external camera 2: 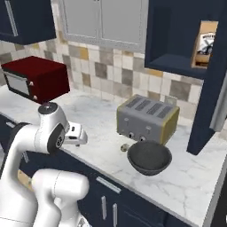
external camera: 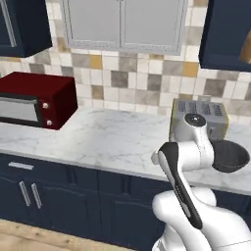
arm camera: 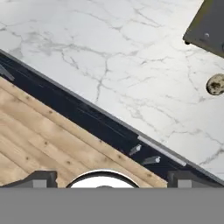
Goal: Pick the egg and butter from the fridge and place them by the bowl for mixing.
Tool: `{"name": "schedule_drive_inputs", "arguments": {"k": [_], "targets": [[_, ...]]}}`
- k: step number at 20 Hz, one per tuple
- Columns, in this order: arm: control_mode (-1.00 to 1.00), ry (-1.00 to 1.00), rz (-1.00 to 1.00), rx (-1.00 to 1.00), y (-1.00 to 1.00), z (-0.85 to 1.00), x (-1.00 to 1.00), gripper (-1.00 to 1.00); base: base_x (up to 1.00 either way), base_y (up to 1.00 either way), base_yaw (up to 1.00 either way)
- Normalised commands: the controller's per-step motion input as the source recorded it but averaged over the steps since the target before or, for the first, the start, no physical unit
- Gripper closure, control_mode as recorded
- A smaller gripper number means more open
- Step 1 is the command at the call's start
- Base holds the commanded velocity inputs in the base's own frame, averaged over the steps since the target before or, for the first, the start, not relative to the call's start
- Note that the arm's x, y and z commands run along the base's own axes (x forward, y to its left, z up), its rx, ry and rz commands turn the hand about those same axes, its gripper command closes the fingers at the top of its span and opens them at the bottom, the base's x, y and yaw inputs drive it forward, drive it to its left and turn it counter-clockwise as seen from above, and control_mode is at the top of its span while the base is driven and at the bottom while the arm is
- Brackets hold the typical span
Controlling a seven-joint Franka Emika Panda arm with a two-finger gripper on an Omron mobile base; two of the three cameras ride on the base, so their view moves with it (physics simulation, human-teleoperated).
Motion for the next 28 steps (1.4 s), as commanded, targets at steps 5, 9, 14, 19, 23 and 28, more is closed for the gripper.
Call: {"name": "schedule_drive_inputs", "arguments": {"k": [5, 9, 14, 19, 23, 28], "targets": [[1.00, 0.00, 0.00, 0.00, 0.00, 0.00, 0.00, -1.00, -0.04, 0.00, 1.00], [1.00, 0.00, 0.00, 0.00, 0.00, 0.00, 0.00, -1.00, -0.04, 0.01, 1.00], [1.00, 0.00, 0.00, 0.00, 0.00, 0.00, 0.00, -1.00, -0.04, 0.11, 0.98], [1.00, 0.00, 0.00, 0.00, 0.00, 0.00, 0.00, -1.00, 0.00, 0.31, 0.80], [1.00, 0.00, 0.00, 0.00, 0.00, 0.00, 0.00, -1.00, 0.06, 0.36, 0.65], [1.00, 0.00, 0.00, 0.00, 0.00, 0.00, 0.00, -1.00, 0.18, 0.41, 0.48]]}}
